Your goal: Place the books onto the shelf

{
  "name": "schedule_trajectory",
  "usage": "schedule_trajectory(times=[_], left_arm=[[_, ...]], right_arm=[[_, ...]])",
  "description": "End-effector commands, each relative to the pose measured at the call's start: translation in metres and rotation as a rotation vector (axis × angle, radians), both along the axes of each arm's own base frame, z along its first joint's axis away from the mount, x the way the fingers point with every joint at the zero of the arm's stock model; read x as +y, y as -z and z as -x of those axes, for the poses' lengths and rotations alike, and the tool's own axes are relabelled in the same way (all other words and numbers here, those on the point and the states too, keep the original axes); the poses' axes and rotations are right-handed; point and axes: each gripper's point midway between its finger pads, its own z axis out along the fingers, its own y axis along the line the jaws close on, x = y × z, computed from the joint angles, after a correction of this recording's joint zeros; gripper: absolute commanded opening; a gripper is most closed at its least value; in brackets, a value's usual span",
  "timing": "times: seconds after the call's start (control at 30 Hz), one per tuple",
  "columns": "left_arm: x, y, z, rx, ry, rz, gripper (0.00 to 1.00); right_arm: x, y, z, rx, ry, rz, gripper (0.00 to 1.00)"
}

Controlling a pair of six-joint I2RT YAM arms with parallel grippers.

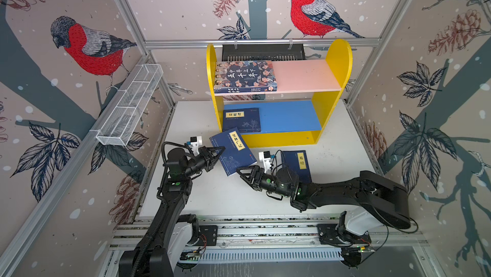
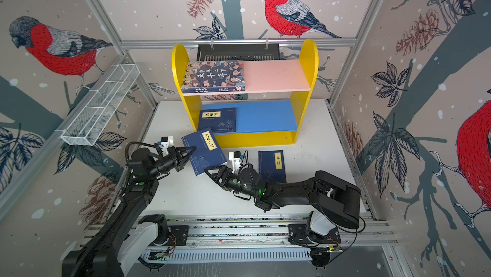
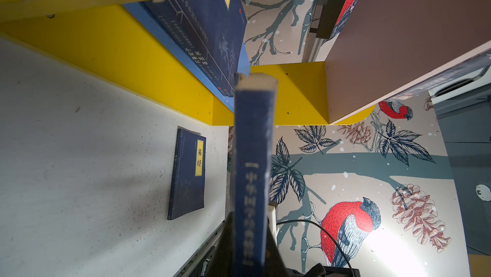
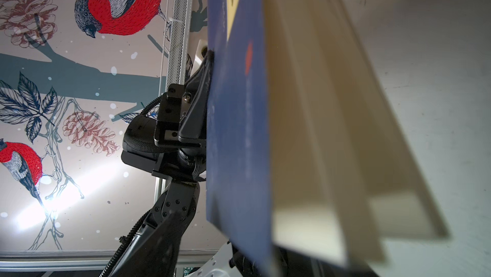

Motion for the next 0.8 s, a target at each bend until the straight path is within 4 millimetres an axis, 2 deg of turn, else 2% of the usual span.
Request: schedule_trajectory(times=[0.0, 0.13, 0.23, 0.3, 0.53, 0.63, 0.7, 0.77], left_arm=[[0.000, -0.012, 0.000, -0.051, 0.003, 0.009, 0.00], [-0.001, -0.015, 0.001, -0.059, 0.009, 0.018, 0.00], [-0.003, -0.018, 0.003, -0.070, 0.026, 0.025, 0.00], [-0.004, -0.016, 0.004, -0.064, 0.030, 0.026, 0.00], [-0.002, -0.010, 0.004, -0.050, 0.018, 0.016, 0.00], [-0.002, -0.005, 0.006, -0.040, 0.015, 0.011, 0.02], [-0.002, -0.001, 0.007, -0.031, 0.014, 0.004, 0.13], [-0.002, -0.001, 0.009, -0.052, 0.018, -0.012, 0.36]], right_arm=[[-0.006, -0.017, -0.012, -0.024, 0.059, -0.068, 0.74], [-0.002, -0.016, -0.022, -0.027, 0.069, -0.045, 0.69], [0.003, -0.018, -0.028, -0.033, 0.068, -0.047, 0.62], [0.005, -0.021, -0.030, -0.041, 0.063, -0.066, 0.54], [-0.003, -0.021, -0.035, -0.052, 0.088, -0.063, 0.10], [-0.007, -0.022, -0.037, -0.079, 0.080, -0.041, 0.02], [-0.011, -0.025, -0.038, -0.111, 0.067, -0.020, 0.01], [-0.014, -0.025, -0.040, -0.136, 0.044, 0.016, 0.01]])
